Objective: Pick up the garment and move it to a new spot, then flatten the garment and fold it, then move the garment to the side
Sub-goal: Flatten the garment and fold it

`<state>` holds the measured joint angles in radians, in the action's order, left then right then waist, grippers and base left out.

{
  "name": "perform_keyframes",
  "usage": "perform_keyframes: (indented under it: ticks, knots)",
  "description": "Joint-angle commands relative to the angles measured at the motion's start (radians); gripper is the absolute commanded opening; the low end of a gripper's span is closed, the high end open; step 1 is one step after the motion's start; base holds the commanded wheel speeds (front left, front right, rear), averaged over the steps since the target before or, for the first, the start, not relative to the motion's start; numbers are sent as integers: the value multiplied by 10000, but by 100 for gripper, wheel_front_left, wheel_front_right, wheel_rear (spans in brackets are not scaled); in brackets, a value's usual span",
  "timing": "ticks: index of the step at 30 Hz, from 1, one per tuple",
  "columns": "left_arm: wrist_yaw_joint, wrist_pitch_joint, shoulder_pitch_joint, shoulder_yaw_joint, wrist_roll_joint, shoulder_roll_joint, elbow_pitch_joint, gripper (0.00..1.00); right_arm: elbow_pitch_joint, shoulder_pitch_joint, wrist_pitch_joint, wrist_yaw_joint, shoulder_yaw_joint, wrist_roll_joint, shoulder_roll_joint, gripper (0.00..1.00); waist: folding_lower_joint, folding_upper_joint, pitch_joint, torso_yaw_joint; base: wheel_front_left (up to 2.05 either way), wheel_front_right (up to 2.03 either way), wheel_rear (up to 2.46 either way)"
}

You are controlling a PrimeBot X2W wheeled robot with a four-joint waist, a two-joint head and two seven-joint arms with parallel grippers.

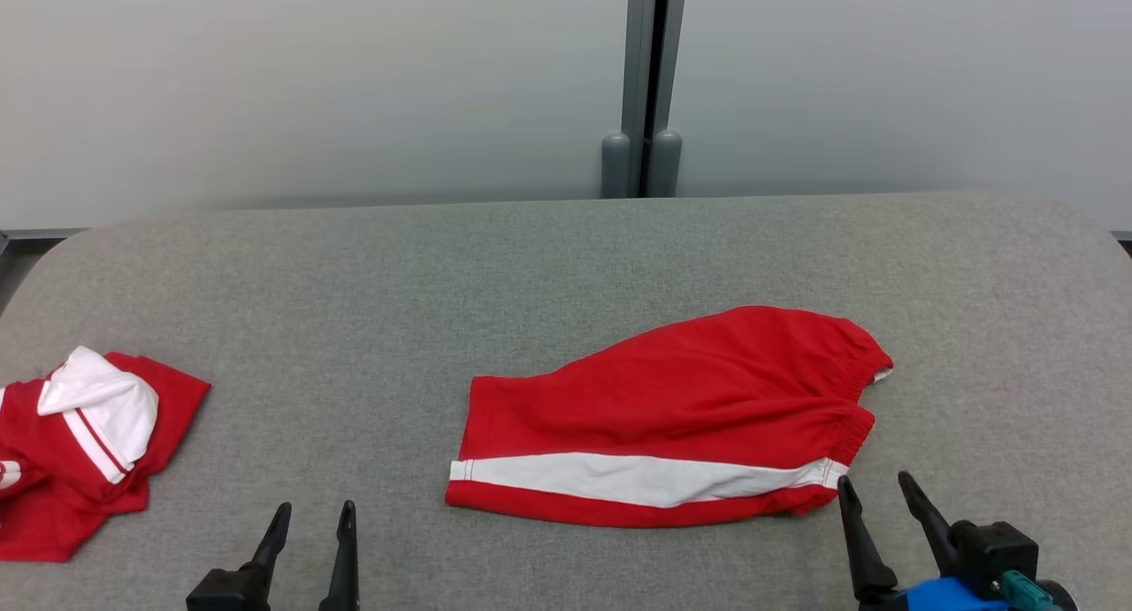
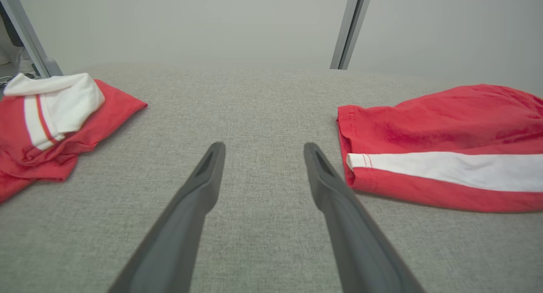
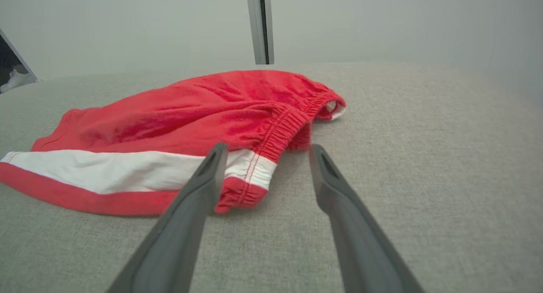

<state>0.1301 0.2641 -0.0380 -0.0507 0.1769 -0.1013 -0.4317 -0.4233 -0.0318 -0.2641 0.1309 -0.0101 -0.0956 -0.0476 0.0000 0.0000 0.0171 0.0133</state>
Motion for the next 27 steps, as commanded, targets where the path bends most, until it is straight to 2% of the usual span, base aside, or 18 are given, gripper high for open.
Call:
perform_keyframes:
  ticks: [1,9,16,27]
  knots:
    - [13,4,147,-146,108,-108,60,100,-275,-126,-5,-1,16,-143,-54,100,0,0,180,47,0,0,0]
    - [13,2,398,-499,476,-482,196,100,-940,-657,-4,-1,5,-572,-57,100,0,0,882,206,0,0,0]
    - [13,4,583,-691,807,-868,272,100,-1373,-1111,-4,-1,393,-1123,-54,100,0,0,1366,359,0,0,0]
    - [13,3,625,-773,998,-1003,286,100,-810,-901,-3,-1,767,-1188,-57,100,0,0,1488,227,0,0,0]
